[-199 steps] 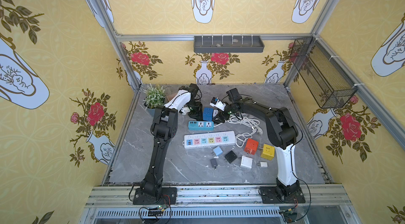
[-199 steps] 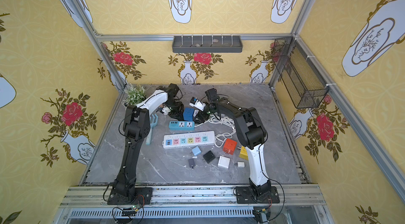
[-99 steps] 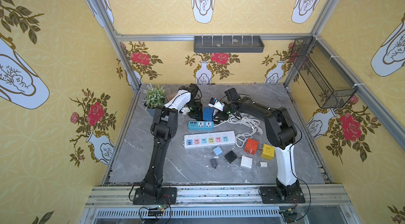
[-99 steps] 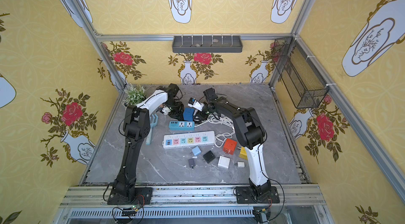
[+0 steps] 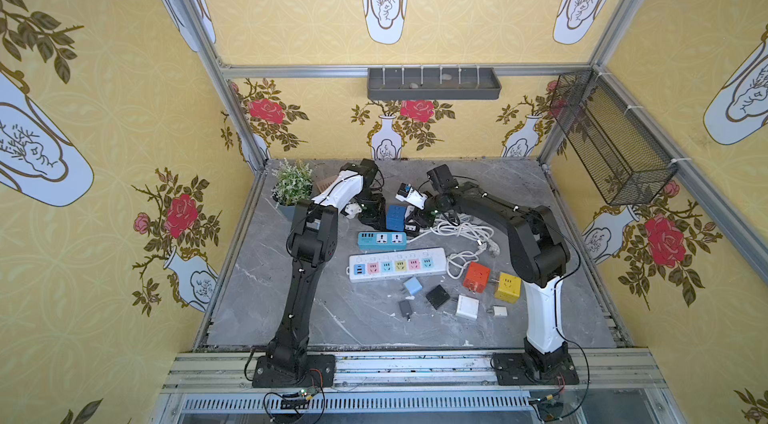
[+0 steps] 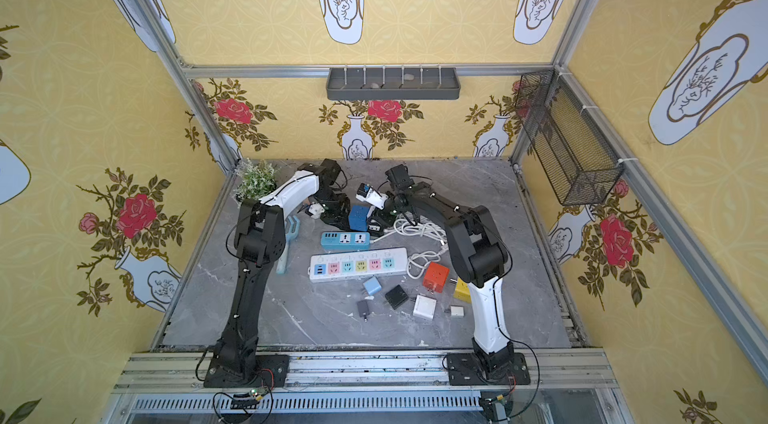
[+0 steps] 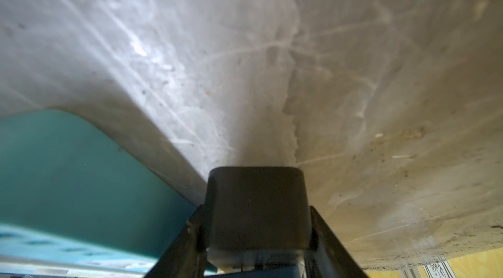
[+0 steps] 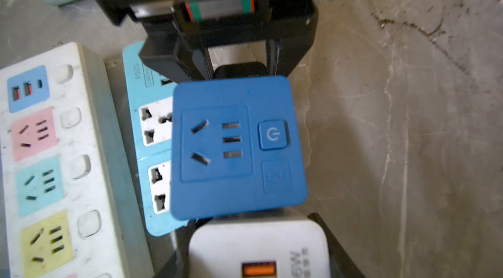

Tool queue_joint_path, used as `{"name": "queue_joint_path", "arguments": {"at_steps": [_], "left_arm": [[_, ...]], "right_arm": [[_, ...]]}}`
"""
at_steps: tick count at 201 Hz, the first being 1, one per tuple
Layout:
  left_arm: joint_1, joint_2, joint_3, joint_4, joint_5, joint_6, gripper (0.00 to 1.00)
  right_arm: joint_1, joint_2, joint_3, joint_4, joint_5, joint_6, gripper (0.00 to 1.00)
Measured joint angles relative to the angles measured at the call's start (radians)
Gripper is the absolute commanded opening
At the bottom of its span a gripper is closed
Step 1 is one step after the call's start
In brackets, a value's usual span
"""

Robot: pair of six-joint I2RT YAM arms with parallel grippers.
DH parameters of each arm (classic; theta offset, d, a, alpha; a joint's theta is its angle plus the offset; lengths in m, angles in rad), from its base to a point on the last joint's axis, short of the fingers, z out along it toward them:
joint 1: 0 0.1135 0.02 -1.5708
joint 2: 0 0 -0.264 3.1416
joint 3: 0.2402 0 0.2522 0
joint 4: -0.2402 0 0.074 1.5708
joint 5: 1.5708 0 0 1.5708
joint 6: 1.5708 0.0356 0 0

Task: Pull the plug off the socket
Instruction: Remove the plug from the socket, then place the plug at the center of the board.

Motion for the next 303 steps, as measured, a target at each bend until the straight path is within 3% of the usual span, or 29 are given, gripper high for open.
{"name": "queue_joint_path", "arguments": {"at_steps": [56,109,156,197,242,303], "left_arm": [[0.0,-0.003,-0.01,0.007,0.0,-0.003,0.0],[0.0,-0.014,-0.028,0.023,0.001,-0.01,0.0],[0.0,-0.018,-0.033,0.031,0.001,-0.011,0.0],[0.0,-0.021,-0.039,0.036,0.001,-0.016,0.0],[0.0,-0.041,-0.076,0.07,0.001,-0.03,0.0],[0.002,-0.053,-0.099,0.095,0.004,-0.045,0.0]], "right_arm": [[-0.013,-0.046,-0.029,0.001,-0.039,0.032,0.42],[-0.045,-0.196,-0.156,0.046,-0.02,0.165,0.41],[-0.068,-0.409,-0.375,0.072,0.064,0.369,0.42],[-0.077,-0.543,-0.474,0.066,0.143,0.545,0.41],[-0.092,-0.549,-0.47,-0.057,0.232,0.778,0.4],[-0.194,-0.547,-0.5,-0.268,0.378,1.037,0.4]]}}
